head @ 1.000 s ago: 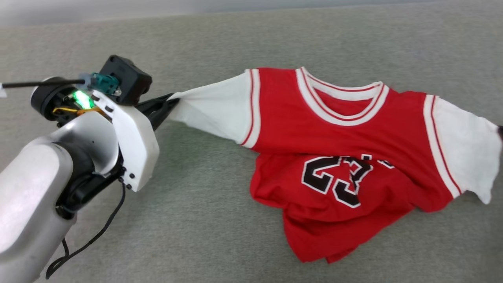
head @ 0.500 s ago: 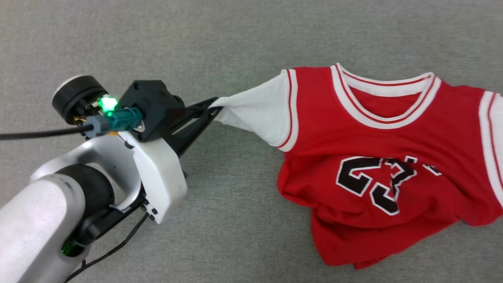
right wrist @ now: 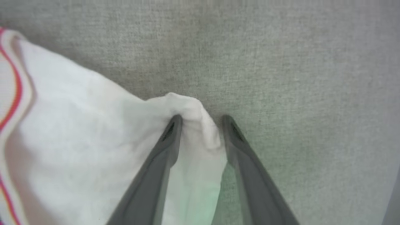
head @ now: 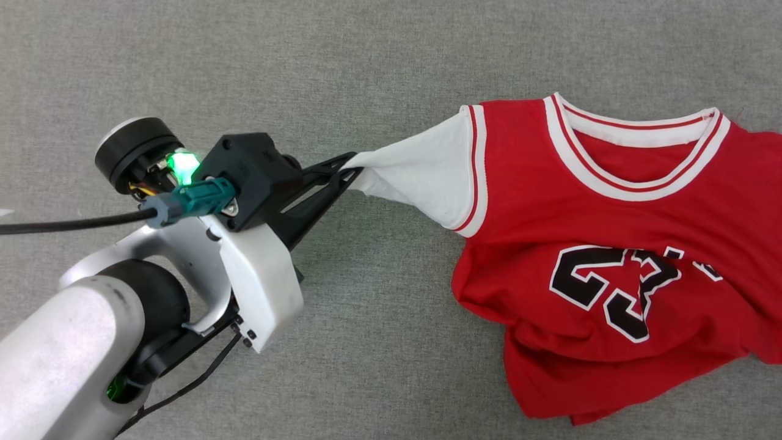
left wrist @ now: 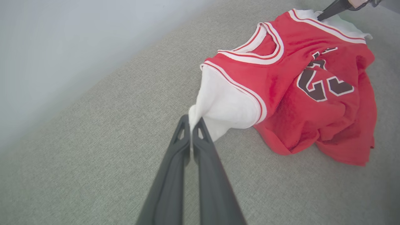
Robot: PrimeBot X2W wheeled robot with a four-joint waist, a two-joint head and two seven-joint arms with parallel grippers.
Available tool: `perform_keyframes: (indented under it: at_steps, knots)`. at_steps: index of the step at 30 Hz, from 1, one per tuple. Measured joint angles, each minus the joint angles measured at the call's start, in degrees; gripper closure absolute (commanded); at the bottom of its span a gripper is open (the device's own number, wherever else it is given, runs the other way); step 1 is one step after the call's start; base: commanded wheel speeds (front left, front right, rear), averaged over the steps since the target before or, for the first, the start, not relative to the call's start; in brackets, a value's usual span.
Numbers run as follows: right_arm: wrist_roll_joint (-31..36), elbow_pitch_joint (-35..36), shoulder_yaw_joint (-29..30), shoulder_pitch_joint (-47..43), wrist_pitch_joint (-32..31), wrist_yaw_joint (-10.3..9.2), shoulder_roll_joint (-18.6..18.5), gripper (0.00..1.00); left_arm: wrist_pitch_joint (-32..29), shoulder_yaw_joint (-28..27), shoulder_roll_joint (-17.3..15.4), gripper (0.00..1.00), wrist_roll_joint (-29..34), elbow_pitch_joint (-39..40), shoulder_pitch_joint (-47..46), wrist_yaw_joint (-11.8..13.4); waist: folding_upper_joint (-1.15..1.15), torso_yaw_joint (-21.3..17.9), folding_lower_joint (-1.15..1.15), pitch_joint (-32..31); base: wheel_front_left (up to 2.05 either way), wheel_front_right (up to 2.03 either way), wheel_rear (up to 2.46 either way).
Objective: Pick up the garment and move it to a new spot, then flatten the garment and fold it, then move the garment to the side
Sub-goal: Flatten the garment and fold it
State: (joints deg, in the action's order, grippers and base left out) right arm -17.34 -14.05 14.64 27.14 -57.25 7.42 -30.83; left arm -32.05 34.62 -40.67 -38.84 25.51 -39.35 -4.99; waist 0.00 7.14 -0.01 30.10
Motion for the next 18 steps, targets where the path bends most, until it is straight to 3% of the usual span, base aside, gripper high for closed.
perform_keyframes:
  at_steps: [9, 18]
  knots:
    - [-2.6, -2.1, -0.1, 1.3, 6.8, 0.08, -0.4, 1.0, 4.1, -2.4, -1.3, 1.0, 0.3, -3.6, 2.3, 1.6, 0.0, -1.4, 0.01, -4.7, 0.0, 0.0, 0.0]
    - [-5.4, 4.2, -2.2, 3.9, 10.5, 0.08, -4.3, 1.0, 10.1, -9.0, -3.2, 1.0, -1.3, -4.2, 6.5, 5.8, 0.0, -3.6, 0.01, -13.5, 0.0, 0.0, 0.0]
